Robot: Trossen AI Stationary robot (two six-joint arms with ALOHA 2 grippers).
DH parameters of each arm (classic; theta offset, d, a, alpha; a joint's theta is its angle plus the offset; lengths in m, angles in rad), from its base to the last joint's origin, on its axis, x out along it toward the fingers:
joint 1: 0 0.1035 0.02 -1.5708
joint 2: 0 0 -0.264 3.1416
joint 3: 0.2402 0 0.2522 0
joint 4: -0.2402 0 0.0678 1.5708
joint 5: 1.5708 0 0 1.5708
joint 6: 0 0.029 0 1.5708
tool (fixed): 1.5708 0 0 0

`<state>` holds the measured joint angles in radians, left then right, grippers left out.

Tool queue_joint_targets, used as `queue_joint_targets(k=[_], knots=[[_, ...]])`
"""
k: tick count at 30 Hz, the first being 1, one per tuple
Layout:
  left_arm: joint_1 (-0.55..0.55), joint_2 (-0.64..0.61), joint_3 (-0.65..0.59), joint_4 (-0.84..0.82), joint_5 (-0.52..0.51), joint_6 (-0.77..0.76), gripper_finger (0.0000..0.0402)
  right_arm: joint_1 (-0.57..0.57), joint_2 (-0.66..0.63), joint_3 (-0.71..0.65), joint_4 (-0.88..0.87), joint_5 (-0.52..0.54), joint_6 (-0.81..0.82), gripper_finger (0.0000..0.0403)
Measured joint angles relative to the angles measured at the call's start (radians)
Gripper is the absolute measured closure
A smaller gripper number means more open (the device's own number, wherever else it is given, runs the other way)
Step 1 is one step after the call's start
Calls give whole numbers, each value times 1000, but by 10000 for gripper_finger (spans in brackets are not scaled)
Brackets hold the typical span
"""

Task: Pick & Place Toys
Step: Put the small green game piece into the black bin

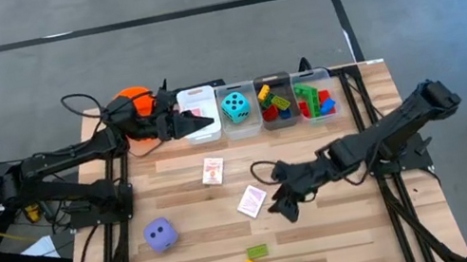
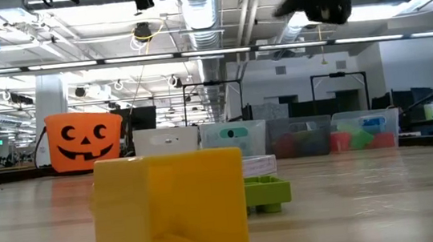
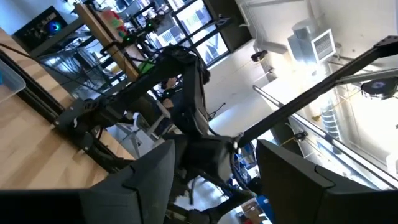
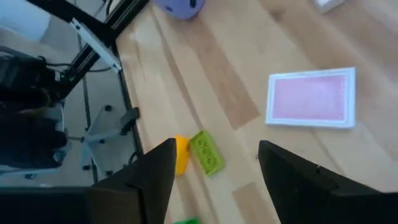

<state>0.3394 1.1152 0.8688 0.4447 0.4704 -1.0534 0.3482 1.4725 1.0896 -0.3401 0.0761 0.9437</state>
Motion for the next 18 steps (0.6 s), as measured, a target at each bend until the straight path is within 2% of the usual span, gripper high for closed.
queue_joint_targets(k=[4, 8, 14, 18], knots=[[0, 0, 0, 9, -4, 2, 183, 40, 44, 78, -7, 3, 34, 195], [-33, 0, 0, 7, 69, 89, 183, 73, 92, 137, -11, 9, 94, 212], [-171, 0, 0, 8, 78, 342, 183, 115, 122, 172, -13, 20, 195, 229], [-286, 0, 0, 6, 59, 468, 183, 148, 110, 174, -24, 99, 199, 236]])
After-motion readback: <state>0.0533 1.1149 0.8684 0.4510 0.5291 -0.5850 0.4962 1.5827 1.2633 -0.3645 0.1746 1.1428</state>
